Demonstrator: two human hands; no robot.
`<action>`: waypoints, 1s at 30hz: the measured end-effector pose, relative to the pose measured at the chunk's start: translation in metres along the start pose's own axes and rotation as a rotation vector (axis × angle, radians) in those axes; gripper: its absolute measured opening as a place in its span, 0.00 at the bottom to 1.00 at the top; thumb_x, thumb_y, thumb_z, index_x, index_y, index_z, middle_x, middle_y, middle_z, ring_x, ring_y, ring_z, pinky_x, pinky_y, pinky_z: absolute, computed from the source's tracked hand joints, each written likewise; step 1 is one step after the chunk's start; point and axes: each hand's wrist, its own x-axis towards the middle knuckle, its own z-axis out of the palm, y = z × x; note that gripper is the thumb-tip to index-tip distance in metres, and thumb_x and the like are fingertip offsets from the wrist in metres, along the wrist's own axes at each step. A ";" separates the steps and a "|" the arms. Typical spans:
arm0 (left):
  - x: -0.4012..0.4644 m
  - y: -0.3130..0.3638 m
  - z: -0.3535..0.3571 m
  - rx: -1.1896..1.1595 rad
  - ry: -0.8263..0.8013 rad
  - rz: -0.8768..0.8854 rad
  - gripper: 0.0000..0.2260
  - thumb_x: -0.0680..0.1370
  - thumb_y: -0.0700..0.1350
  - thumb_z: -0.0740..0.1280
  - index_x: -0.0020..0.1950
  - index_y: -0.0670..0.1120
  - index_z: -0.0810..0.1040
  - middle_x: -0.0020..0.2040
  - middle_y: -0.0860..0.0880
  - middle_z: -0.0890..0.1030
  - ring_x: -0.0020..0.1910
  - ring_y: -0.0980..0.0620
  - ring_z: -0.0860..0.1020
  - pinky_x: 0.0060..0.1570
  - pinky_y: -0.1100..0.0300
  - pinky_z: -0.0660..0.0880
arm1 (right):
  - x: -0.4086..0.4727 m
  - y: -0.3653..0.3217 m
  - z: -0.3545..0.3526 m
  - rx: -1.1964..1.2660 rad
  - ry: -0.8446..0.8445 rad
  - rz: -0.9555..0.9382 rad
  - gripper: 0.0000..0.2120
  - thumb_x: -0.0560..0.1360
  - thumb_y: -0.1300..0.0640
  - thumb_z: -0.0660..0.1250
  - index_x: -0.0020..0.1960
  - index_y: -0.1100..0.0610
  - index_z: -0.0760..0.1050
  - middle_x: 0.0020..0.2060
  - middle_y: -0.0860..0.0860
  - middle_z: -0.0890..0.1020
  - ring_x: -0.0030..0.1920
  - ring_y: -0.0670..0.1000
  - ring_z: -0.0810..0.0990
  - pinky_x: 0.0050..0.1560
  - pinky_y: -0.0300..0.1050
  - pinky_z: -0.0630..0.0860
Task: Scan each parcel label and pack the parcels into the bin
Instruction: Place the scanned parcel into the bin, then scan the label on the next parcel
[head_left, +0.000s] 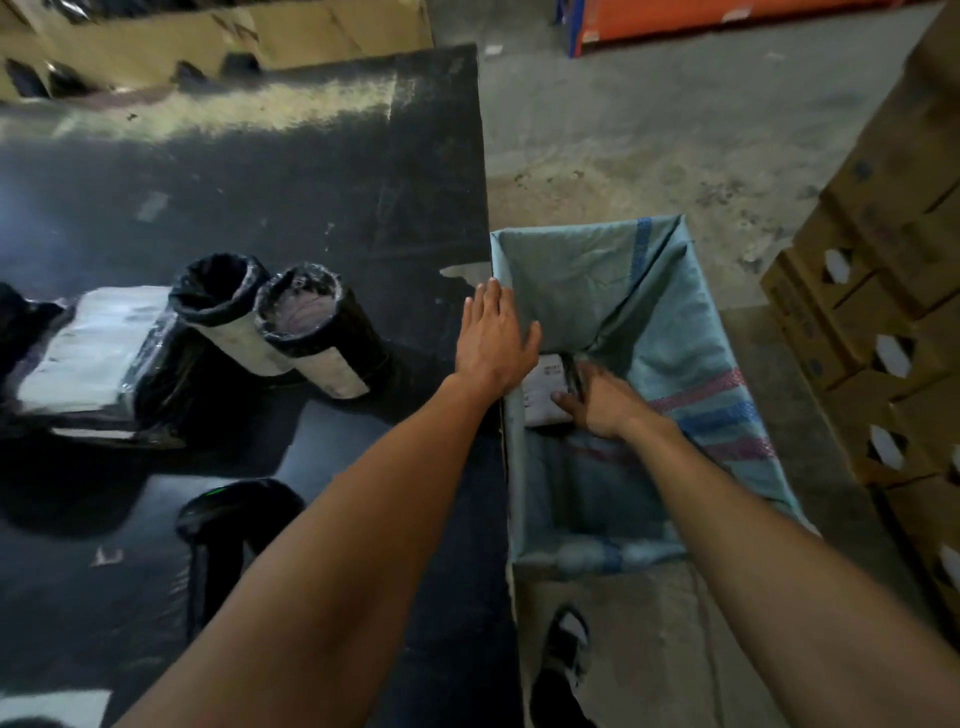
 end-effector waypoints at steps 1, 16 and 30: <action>-0.006 0.002 -0.006 -0.054 0.021 -0.005 0.31 0.82 0.54 0.59 0.78 0.37 0.59 0.78 0.37 0.62 0.78 0.40 0.59 0.77 0.47 0.55 | -0.010 -0.005 -0.005 -0.017 0.026 -0.003 0.32 0.83 0.40 0.64 0.80 0.56 0.63 0.77 0.61 0.70 0.75 0.62 0.71 0.73 0.55 0.70; -0.093 -0.088 -0.200 -0.103 0.487 0.190 0.18 0.79 0.54 0.64 0.60 0.41 0.77 0.59 0.42 0.78 0.58 0.41 0.75 0.58 0.47 0.72 | -0.139 -0.213 -0.066 -0.136 0.428 -0.118 0.36 0.80 0.33 0.63 0.79 0.55 0.65 0.76 0.60 0.71 0.74 0.62 0.72 0.70 0.55 0.70; -0.148 -0.324 -0.220 -0.002 0.056 -0.501 0.46 0.76 0.72 0.57 0.82 0.44 0.46 0.77 0.31 0.56 0.74 0.31 0.60 0.71 0.41 0.60 | -0.185 -0.367 0.095 -0.332 0.057 -0.117 0.41 0.77 0.25 0.57 0.81 0.50 0.60 0.76 0.59 0.70 0.74 0.63 0.72 0.68 0.59 0.71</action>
